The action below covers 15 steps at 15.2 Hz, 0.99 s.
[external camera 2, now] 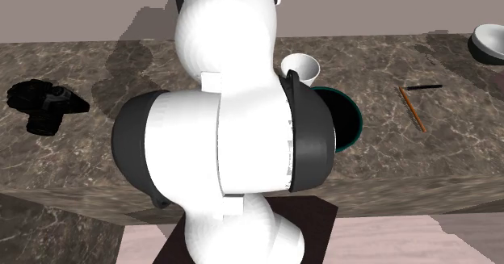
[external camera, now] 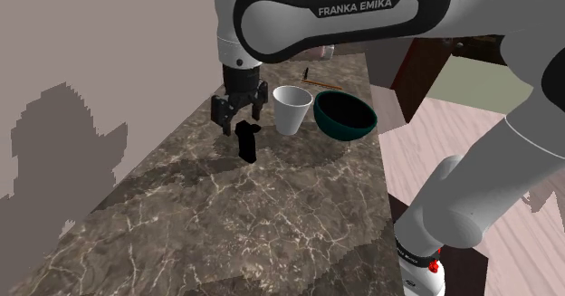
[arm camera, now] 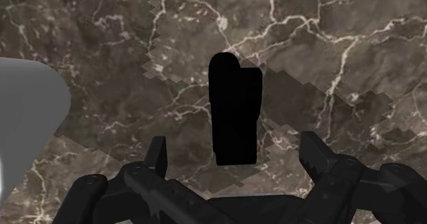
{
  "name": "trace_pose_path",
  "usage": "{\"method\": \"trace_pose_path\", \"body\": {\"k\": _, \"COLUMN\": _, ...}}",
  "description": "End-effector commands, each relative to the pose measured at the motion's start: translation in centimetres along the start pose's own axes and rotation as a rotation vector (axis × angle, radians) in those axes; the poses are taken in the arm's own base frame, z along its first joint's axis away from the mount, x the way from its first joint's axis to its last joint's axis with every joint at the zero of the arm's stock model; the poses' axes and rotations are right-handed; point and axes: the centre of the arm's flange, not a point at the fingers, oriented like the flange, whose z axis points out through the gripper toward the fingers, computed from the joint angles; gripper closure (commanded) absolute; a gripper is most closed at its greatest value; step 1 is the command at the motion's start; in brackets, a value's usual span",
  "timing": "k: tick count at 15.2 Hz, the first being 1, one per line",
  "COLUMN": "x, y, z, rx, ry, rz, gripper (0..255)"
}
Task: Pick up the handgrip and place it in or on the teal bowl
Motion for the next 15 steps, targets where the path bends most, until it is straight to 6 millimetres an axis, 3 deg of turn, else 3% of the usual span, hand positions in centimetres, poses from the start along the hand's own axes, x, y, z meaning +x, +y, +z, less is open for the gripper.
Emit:
{"method": "trace_pose_path", "body": {"k": 1, "x": -0.03, "y": -0.11, "z": 1.04, "rx": 0.0, "ry": 0.0, "rz": 0.0, "gripper": 0}}
{"method": "trace_pose_path", "body": {"k": 2, "x": -0.03, "y": -0.11, "z": 1.87, "rx": 0.0, "ry": 0.0, "rz": 0.0, "gripper": 0}}
{"method": "trace_pose_path", "body": {"k": 10, "x": -0.03, "y": -0.11, "z": 1.86, "rx": 0.0, "ry": 0.0, "rz": 0.0, "gripper": 0}}
{"method": "trace_pose_path", "body": {"k": 11, "x": -0.03, "y": -0.11, "z": 1.86, "rx": 0.0, "ry": 0.0, "rz": 0.0, "gripper": 255}}
{"method": "trace_pose_path", "body": {"k": 15, "x": -0.03, "y": -0.11, "z": 1.86, "rx": 0.0, "ry": 0.0, "rz": 0.0, "gripper": 255}}
